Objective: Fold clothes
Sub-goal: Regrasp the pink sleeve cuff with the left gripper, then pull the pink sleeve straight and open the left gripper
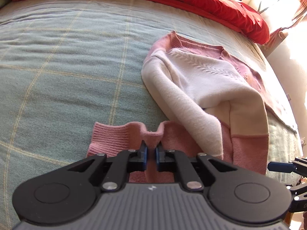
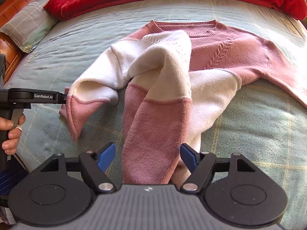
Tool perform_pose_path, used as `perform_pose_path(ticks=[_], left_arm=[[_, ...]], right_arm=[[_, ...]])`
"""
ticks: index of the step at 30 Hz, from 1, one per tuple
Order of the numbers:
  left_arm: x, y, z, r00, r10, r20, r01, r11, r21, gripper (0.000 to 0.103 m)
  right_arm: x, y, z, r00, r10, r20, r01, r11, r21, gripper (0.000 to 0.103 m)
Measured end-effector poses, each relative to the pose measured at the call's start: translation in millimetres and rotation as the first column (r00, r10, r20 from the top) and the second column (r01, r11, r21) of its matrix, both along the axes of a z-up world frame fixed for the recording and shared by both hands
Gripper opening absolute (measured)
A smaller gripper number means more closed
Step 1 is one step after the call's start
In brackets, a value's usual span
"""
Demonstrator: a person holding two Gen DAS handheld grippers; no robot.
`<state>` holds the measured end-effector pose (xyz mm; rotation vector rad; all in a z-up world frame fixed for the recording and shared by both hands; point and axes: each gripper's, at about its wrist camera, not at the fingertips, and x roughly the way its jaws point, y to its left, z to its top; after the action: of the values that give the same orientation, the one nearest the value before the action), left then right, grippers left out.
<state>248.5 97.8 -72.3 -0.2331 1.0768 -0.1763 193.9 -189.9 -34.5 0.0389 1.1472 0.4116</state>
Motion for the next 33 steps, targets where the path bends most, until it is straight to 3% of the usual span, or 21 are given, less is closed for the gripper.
perform_pose_path(ticks=[8, 17, 28, 33], left_arm=[[1.9, 47.7, 43.0, 0.994, 0.079, 0.081, -0.089, 0.988, 0.129, 0.006], [20.4, 106.0, 67.2, 0.961, 0.240, 0.134, -0.266, 0.938, 0.224, 0.006], [44.6, 168.3, 98.9, 0.896, 0.402, 0.188, -0.434, 0.882, 0.183, 0.006], [55.8, 183.6, 100.6, 0.880, 0.433, 0.197, -0.466, 0.865, 0.183, 0.006]], right_arm=[[-2.9, 5.3, 3.1, 1.000, 0.010, 0.009, -0.010, 1.000, 0.007, 0.078], [-6.7, 7.2, 7.3, 1.000, 0.013, 0.017, -0.013, 1.000, -0.005, 0.078], [-3.9, 5.9, 7.2, 1.000, -0.002, 0.015, 0.003, 1.000, -0.017, 0.080], [-3.7, 7.2, 6.5, 1.000, 0.004, 0.013, -0.004, 1.000, -0.022, 0.080]])
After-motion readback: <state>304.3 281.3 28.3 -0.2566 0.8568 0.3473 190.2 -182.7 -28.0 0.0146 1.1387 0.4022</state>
